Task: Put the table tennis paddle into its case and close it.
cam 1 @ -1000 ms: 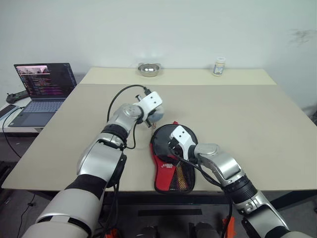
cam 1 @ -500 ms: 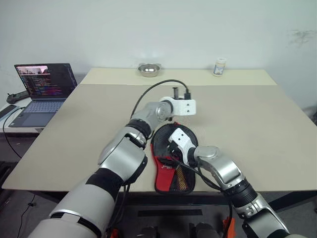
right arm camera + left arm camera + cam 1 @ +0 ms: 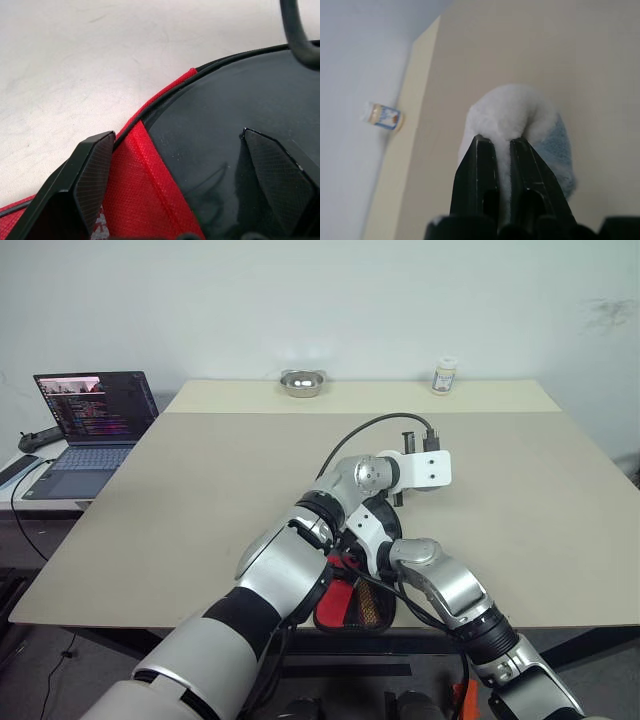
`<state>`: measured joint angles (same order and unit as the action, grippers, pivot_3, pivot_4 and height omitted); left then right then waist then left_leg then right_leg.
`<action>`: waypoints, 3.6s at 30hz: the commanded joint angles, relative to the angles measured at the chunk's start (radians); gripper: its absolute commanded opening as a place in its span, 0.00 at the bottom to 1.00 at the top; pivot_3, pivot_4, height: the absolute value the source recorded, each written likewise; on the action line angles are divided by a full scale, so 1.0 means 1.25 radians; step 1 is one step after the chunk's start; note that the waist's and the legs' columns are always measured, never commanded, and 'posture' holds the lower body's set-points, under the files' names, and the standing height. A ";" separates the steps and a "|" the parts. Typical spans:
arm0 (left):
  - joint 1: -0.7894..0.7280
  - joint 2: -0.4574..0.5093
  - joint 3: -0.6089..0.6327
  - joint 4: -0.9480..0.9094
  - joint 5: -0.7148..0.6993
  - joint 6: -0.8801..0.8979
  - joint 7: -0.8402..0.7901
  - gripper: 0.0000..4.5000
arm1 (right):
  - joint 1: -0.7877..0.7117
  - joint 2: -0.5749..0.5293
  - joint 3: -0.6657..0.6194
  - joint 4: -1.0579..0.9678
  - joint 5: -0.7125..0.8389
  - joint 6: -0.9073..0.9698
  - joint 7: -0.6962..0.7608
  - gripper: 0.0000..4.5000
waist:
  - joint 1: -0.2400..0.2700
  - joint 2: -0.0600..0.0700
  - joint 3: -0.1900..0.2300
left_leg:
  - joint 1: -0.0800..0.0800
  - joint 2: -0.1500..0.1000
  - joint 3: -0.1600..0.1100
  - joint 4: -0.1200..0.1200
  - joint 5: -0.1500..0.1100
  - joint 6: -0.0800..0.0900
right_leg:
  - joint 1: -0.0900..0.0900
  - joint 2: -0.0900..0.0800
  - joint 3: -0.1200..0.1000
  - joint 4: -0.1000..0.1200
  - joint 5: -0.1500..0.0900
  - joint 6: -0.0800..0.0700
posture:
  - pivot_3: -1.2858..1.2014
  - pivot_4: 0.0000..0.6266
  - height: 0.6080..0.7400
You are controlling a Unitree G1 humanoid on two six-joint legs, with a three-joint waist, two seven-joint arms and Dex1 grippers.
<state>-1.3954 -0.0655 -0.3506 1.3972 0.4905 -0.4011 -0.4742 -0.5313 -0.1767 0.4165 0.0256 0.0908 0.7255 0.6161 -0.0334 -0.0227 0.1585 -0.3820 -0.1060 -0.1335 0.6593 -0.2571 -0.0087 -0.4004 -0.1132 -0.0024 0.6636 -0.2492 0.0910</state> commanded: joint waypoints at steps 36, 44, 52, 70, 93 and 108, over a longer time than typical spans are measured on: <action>-0.018 0.357 0.244 -0.073 -0.222 -0.025 -0.116 0.99 | -0.016 -0.025 -0.081 -0.177 0.098 0.183 0.045 1.00 | -0.004 0.002 0.000 | -0.007 0.004 -0.003 0.001 0.000 -0.002 | -0.005 0.003 -0.004 -0.001 0.001 -0.001 | 0.52 0.24 1.00; 0.168 0.350 0.319 -0.233 -0.423 0.031 -0.562 0.99 | -0.062 -0.185 -0.250 -0.459 0.269 0.342 0.110 1.00 | 0.000 0.002 0.001 | -0.021 0.003 -0.002 0.002 0.001 -0.005 | -0.018 0.002 -0.004 -0.003 0.003 -0.005 | 0.52 0.24 1.00; 0.392 0.350 0.227 -0.460 -0.439 0.134 -0.708 0.99 | -0.066 -0.375 -0.352 -0.394 0.243 0.269 0.084 1.00 | 0.001 0.001 0.002 | -0.021 0.003 -0.002 0.002 0.000 -0.003 | -0.017 0.002 -0.004 -0.003 0.003 -0.006 | 0.52 0.24 1.00; 0.380 0.305 0.154 -0.300 -0.374 0.072 -0.654 0.99 | -0.199 -0.302 -0.233 0.147 0.030 -0.096 0.012 1.00 | 0.001 0.001 0.002 | -0.018 0.003 0.001 0.003 0.001 -0.004 | -0.015 0.002 -0.003 -0.002 0.004 -0.007 | 0.52 0.24 1.00; 0.399 0.296 0.131 -0.261 -0.345 0.048 -0.642 1.00 | -0.265 -0.275 -0.242 0.350 -0.072 -0.171 -0.025 0.17 | 0.000 0.002 0.002 | -0.016 0.003 0.001 0.003 0.001 -0.004 | -0.015 0.002 -0.001 -0.001 0.004 -0.007 | 0.52 0.24 1.00; 0.365 0.264 0.124 -0.189 -0.327 0.032 -0.612 1.00 | 0.108 -0.524 -0.234 -0.326 0.006 0.157 0.149 0.08 | 0.012 0.003 0.001 | -0.012 0.000 -0.004 0.003 -0.001 0.000 | -0.006 -0.001 -0.006 -0.003 0.003 -0.006 | 0.52 0.24 1.00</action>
<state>-0.9501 0.2679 -0.1667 1.1313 0.0409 -0.3617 -1.2461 -0.4009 -0.8097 0.1444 -0.3100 0.0761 0.8856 0.7837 -0.0188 -0.0192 0.1597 -0.3967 -0.1062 -0.1383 0.6632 -0.2585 -0.0083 -0.4069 -0.1150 -0.0103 0.6590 -0.2455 0.0841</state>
